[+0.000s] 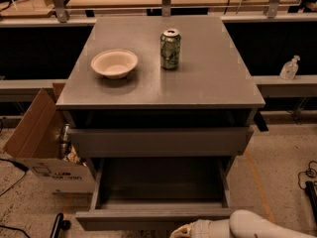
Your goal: Close middle drawer
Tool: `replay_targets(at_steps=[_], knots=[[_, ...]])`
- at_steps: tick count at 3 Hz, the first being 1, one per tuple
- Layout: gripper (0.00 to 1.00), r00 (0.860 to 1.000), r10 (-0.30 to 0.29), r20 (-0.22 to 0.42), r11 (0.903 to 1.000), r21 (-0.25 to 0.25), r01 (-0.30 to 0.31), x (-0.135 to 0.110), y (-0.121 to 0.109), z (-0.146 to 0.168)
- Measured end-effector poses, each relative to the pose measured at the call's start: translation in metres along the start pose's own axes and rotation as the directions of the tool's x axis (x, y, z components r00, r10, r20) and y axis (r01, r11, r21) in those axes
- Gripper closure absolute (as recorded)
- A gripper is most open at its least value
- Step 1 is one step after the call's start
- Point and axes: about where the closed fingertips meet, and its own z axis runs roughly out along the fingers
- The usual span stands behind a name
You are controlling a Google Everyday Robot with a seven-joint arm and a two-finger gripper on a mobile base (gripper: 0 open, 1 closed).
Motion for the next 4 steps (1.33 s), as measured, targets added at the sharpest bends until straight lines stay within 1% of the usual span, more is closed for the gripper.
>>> replay_targets(at_steps=[1,2,3,4], knots=[[1.00,0.999,0.046,0.002,0.9986,0.026,-0.046,0.019,-0.016,0.019],[1.00,0.994,0.102,0.038,0.9895,0.099,-0.105,0.032,-0.082,0.038],[1.00,0.994,0.102,0.038,0.9895,0.099,-0.105,0.032,-0.082,0.038],[1.00,0.998,0.062,0.012,0.9932,0.098,-0.063,0.023,-0.091,0.046]])
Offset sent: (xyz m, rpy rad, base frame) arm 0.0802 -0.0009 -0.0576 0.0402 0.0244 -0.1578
